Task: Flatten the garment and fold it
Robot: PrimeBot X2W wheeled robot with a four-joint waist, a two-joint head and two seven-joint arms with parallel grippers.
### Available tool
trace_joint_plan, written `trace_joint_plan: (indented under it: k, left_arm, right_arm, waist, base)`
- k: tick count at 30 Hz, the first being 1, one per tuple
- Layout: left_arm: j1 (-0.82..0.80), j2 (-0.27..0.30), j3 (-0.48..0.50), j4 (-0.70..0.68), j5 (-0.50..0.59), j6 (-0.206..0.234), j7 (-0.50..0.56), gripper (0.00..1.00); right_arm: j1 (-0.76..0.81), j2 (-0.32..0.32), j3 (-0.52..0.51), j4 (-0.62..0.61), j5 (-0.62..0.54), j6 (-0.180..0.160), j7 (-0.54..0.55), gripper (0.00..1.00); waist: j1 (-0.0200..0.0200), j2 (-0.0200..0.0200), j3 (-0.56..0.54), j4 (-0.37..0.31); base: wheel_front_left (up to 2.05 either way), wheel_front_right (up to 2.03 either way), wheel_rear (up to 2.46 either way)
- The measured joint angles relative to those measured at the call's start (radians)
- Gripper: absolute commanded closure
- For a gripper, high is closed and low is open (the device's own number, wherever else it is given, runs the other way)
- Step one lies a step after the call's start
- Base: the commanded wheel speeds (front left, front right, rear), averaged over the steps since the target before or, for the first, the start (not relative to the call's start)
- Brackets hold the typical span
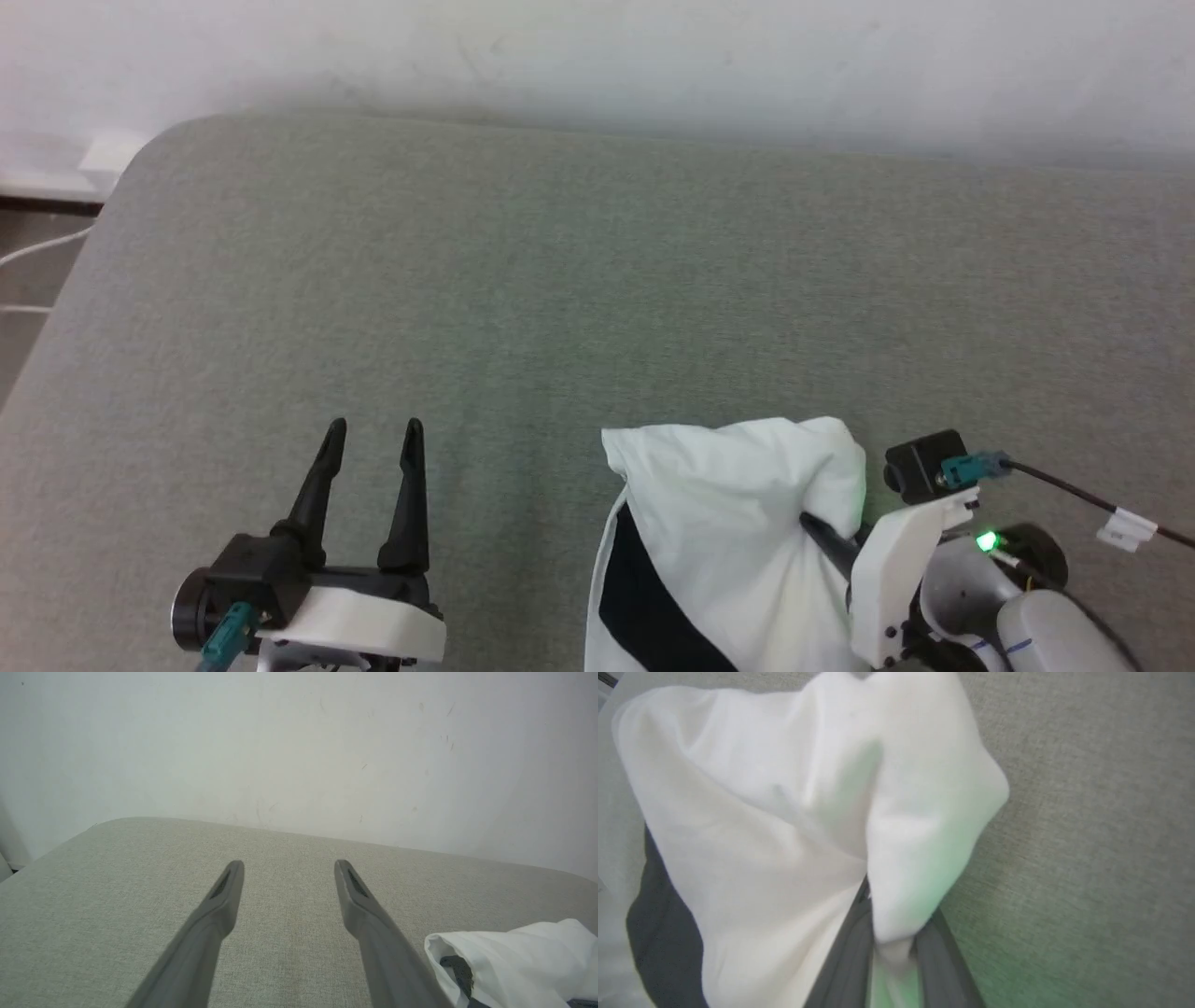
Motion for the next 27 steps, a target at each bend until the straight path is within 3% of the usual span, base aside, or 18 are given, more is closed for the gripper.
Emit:
trace_joint_plan:
  k: [3,6,12,17,23,27]
  left_arm:
    - [0.000,0.000,-0.001,-0.001,-0.001,0.000,0.000,0.00]
    - [-0.001,0.000,-0.010,-0.004,-0.006,-0.001,0.000,0.00]
    - [-0.041,0.000,-0.052,-0.020,-0.006,-0.003,0.000,0.00]
    - [-0.118,-0.001,-0.087,-0.037,0.003,-0.012,0.000,0.00]
    - [-0.202,-0.002,-0.118,-0.052,0.029,-0.029,0.000,0.00]
    - [-0.243,-0.002,-0.131,-0.063,0.044,-0.035,0.000,0.00]
  right_arm:
    - [-0.024,-0.069,0.053,-0.036,-0.009,-0.001,0.002,1.00]
    - [-0.072,-0.178,0.116,-0.091,-0.009,-0.001,0.038,1.00]
    - [-0.207,-0.447,0.230,-0.166,0.032,-0.001,0.119,1.00]
    - [-0.309,-0.659,0.303,-0.149,0.068,-0.001,0.102,1.00]
    - [-0.413,-0.809,0.365,-0.030,0.075,-0.001,-0.010,1.00]
    - [-0.463,-0.857,0.392,0.086,0.072,-0.001,-0.101,1.00]
  waist:
    - [0.0000,0.0000,-0.008,-0.033]
    - [0.0000,0.0000,-0.011,-0.074]
    - [0.0000,0.0000,0.005,-0.168]
    - [0.0000,0.0000,0.057,-0.227]
    - [0.0002,0.0000,0.156,-0.265]
    - [0.0003,0.0000,0.228,-0.273]
  base:
    - [0.00,0.00,0.00]
    - [0.00,0.00,0.00]
    - [0.00,0.00,0.00]
    - [0.00,0.00,0.00]
    - [0.00,0.00,0.00]
    - [0.00,0.00,0.00]
